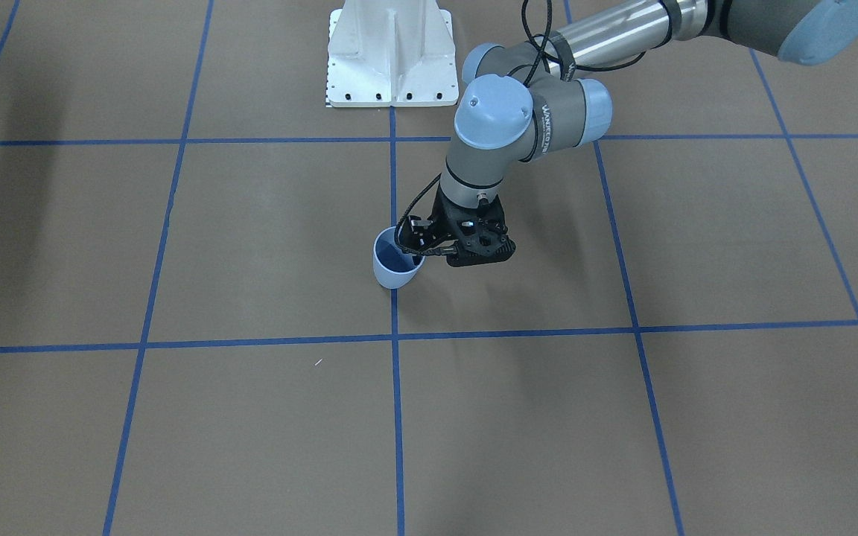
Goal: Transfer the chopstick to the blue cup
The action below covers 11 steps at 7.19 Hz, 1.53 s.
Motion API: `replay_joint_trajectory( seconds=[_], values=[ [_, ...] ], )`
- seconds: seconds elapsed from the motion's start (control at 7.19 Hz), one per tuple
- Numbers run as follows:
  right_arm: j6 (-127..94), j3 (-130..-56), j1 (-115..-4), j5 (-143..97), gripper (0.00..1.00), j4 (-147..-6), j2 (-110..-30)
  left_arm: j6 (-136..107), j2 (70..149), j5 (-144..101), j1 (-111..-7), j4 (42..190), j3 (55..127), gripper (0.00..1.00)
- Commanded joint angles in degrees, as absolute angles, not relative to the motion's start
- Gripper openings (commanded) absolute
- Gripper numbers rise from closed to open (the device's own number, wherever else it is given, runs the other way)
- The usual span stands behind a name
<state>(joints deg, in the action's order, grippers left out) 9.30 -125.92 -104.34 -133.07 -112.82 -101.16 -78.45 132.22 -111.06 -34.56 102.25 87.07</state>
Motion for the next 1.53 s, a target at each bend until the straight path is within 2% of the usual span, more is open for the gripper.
replay_joint_trajectory(
  seconds=[0.0, 0.28, 0.56, 0.7, 0.97, 1.11, 1.39],
  values=[
    [1.74, -126.92, -97.51, -134.9, 0.0, -122.14, -91.1, -77.96, 127.82, -111.62, -35.85, 102.57, 92.96, 0.98],
    [-17.04, -126.83, -87.41, -137.63, 0.0, -122.08, -81.88, -74.38, 123.61, -119.22, -42.32, 102.48, 96.83, 0.98],
    [-38.46, -126.65, -75.04, -138.07, 0.0, -121.73, -71.16, -65.35, 115.0, -126.18, -50.06, 102.48, 102.54, 0.98],
    [-49.63, -126.56, -68.01, -137.82, 0.0, -120.08, -65.8, -61.21, 112.53, -129.52, -53.84, 102.57, 102.74, 0.98],
    [-76.86, -121.15, -55.7, -134.15, 0.0, -104.6, -57.95, -52.16, 107.77, -133.92, -59.74, 102.66, 103.1, 0.98],
    [-84.47, -118.85, -49.98, -129.51, 0.0, -98.24, -55.74, -49.68, 106.62, -134.47, -61.07, 102.66, 103.01, 0.98],
    [-88.41, -115.85, -46.33, -127.44, 0.0, -97.56, -50.73, -49.04, 106.35, -134.38, -61.26, 102.74, 102.92, 0.98]
  ],
)
